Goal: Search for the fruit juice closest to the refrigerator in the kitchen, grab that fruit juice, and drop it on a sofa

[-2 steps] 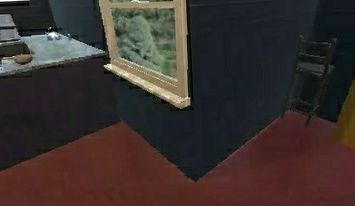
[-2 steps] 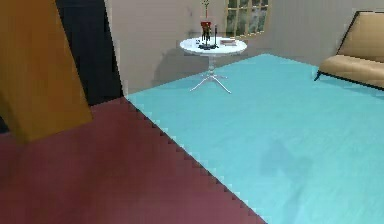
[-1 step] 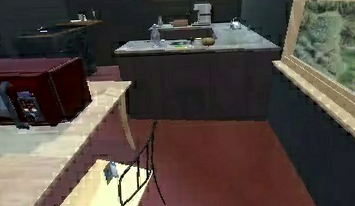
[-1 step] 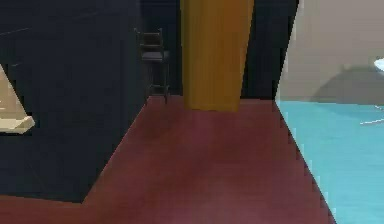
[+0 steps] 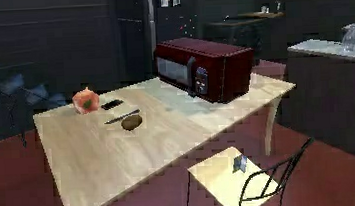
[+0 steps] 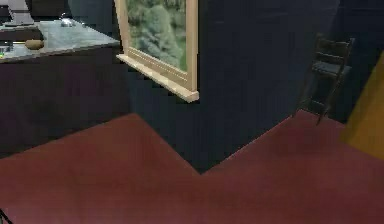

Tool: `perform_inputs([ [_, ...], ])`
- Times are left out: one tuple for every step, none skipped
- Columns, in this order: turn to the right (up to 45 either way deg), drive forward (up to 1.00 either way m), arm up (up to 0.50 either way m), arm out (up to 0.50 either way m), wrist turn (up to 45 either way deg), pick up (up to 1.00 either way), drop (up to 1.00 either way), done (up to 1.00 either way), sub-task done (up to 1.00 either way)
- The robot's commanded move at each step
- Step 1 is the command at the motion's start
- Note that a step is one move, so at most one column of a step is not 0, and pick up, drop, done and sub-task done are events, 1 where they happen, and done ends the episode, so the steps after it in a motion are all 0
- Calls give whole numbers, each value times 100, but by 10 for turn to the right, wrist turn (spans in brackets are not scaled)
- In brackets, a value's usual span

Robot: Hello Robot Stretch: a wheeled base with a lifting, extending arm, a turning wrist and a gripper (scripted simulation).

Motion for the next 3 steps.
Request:
perform_inputs([
  [-450, 0, 0, 0, 0, 0, 0, 0, 0],
  [-450, 0, 0, 0, 0, 0, 0, 0, 0],
  [0, 50, 0, 0, 0, 0, 0, 0, 0],
])
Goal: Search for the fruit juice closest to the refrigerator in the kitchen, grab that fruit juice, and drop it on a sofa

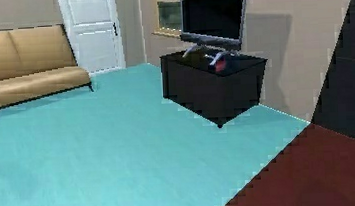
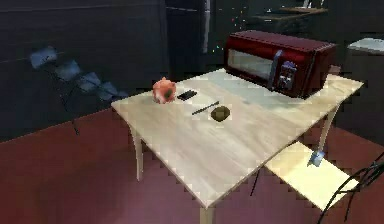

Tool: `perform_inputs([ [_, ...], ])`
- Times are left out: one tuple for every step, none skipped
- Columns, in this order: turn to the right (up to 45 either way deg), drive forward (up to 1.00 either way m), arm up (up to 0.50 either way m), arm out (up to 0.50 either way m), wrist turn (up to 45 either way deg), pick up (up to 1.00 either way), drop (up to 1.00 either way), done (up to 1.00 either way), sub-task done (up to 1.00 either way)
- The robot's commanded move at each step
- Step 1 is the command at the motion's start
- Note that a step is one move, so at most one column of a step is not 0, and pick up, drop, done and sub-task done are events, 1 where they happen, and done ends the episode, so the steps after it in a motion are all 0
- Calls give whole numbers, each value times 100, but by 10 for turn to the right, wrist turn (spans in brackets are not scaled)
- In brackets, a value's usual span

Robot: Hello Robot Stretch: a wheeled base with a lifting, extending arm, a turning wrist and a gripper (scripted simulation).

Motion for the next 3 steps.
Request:
perform_inputs([
  [450, 0, 0, 0, 0, 0, 0, 0, 0],
  [60, 0, 0, 0, 0, 0, 0, 0, 0],
  [0, 100, 0, 0, 0, 0, 0, 0, 0],
])
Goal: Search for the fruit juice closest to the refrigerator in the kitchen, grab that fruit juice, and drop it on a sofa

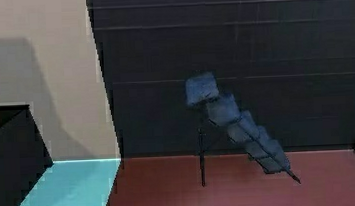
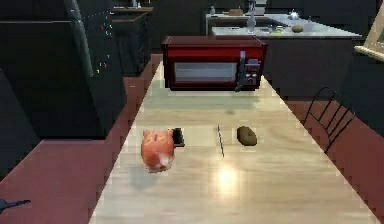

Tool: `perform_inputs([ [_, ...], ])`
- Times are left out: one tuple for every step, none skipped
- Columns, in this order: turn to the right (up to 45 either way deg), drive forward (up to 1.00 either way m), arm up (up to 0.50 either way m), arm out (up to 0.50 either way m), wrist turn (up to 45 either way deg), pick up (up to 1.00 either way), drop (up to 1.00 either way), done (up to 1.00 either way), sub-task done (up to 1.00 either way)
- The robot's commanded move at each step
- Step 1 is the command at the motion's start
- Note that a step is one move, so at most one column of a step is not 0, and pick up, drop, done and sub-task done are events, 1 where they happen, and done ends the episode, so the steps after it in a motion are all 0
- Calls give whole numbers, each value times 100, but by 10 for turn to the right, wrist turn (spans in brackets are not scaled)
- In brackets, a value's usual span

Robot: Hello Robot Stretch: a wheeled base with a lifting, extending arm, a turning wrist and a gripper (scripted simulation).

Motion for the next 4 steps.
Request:
perform_inputs([
  [90, 0, 0, 0, 0, 0, 0, 0, 0],
  [0, 30, 0, 0, 0, 0, 0, 0, 0],
  [0, 30, 0, 0, 0, 0, 0, 0, 0],
  [450, 0, 0, 0, 0, 0, 0, 0, 0],
])
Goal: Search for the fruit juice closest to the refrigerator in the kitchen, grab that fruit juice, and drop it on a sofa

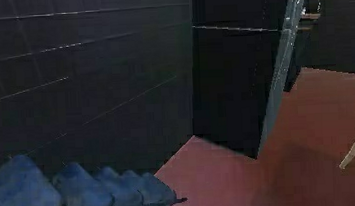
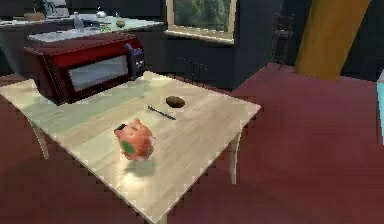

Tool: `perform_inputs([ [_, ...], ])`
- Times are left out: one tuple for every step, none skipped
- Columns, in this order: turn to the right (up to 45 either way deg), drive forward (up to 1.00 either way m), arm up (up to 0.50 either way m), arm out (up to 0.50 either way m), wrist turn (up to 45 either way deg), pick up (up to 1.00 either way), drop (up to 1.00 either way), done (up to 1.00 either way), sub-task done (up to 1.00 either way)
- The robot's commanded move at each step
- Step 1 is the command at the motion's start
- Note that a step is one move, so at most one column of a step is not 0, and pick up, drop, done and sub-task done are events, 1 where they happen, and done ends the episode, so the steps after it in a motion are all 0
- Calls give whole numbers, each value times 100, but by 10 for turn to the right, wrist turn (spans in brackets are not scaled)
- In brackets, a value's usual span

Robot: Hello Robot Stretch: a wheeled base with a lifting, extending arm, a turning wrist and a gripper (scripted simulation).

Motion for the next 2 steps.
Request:
perform_inputs([
  [330, 0, 0, 0, 0, 0, 0, 0, 0],
  [0, 100, 0, 0, 0, 0, 0, 0, 0],
])
